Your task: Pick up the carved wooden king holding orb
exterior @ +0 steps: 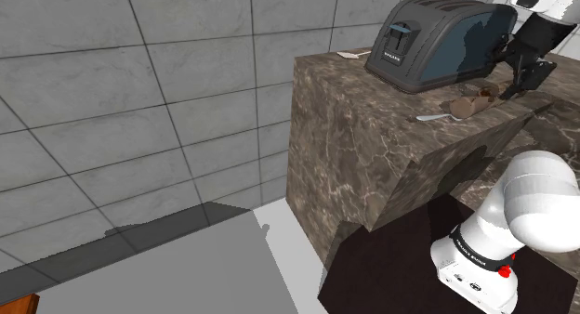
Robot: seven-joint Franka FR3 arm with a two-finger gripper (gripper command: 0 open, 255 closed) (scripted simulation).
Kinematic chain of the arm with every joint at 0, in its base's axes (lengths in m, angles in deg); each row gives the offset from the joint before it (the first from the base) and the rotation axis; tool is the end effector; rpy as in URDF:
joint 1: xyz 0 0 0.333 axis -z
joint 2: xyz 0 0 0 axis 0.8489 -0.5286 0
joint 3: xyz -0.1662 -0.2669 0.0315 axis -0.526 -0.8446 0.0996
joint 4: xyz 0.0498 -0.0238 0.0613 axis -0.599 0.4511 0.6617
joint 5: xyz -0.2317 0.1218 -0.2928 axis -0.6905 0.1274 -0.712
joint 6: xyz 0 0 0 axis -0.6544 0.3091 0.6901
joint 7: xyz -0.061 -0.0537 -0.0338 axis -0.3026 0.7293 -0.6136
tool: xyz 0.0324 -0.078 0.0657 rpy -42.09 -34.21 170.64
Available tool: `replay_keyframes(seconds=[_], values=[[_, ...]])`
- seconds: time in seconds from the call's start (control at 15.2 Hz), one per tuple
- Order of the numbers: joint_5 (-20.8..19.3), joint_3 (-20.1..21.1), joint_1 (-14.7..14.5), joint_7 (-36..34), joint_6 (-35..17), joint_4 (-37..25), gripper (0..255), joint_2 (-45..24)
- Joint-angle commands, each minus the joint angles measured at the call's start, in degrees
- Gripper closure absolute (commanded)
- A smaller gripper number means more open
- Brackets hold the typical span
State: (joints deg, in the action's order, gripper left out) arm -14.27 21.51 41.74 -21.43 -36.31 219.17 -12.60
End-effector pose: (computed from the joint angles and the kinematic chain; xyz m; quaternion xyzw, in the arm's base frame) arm 0.1829 -0.1190 0.6142 0.8845 0.4603 0.0549 0.0521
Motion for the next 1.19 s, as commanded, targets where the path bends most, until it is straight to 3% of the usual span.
replay_keyframes(seconds=[0.0,0.26,0.86,0.92,1.12], values=[[-4.03,-4.36,-2.91,10.38,1.7,-0.68,0,2.71],[-10.86,-11.91,-9.3,27.95,4.64,-4.89,0,5.13],[-13.53,-14.57,-7.65,27.67,1.83,1.68,0,8.99],[-13.53,-14.59,-7.69,27.69,1.84,1.59,255,8.93],[-13.52,-14.56,-7.65,27.69,1.86,1.63,255,8.99]])
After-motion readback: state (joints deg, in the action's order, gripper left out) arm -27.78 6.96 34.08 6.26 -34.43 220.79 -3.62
